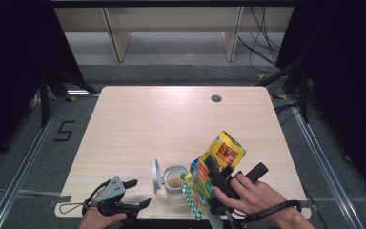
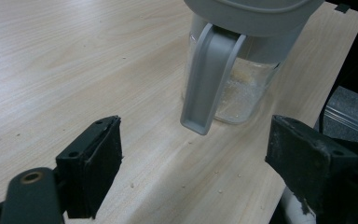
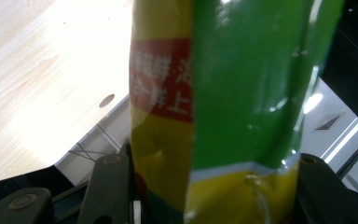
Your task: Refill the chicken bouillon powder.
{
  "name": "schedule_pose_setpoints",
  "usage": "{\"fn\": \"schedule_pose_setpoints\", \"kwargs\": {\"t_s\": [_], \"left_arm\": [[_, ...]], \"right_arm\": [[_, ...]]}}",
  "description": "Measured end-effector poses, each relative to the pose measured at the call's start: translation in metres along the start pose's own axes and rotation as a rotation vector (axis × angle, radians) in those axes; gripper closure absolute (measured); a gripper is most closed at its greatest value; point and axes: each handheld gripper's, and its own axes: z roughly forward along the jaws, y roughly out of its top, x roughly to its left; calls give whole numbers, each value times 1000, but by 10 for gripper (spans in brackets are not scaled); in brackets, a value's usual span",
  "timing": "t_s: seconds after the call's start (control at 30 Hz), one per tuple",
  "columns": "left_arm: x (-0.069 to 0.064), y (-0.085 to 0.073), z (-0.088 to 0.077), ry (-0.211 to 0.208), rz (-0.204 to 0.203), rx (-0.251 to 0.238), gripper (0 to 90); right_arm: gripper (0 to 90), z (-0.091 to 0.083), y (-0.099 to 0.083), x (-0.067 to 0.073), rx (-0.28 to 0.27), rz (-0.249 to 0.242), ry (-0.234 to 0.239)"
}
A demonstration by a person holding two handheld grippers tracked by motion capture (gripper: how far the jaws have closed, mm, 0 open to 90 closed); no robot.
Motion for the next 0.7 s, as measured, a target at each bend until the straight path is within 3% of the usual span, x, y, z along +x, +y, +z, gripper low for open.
{"fn": "schedule_pose_setpoints", "kwargs": {"t_s": [0.1, 0.17, 0.2, 0.4, 0.5, 0.6, 0.7], "left_arm": [[0, 0, 0, 2, 5, 2, 178], [0, 0, -1, -3, 6, 8, 178], [0, 0, -1, -1, 6, 4, 178], [0, 0, 0, 0, -1, -3, 178], [0, 0, -1, -1, 6, 5, 178], [0, 0, -1, 2, 6, 1, 178], [0, 0, -1, 1, 7, 3, 178]], "right_arm": [[552, -1, 0, 1, -5, 29, -1], [552, -1, -1, 0, 1, 11, 2], [552, -1, 0, 1, -5, 37, 3], [553, -2, 0, 0, -9, 22, -8], [553, -2, 0, -2, -6, -9, -6], [553, -2, 0, -1, -9, 34, -7], [554, -2, -1, -2, -17, 31, -6]]}}
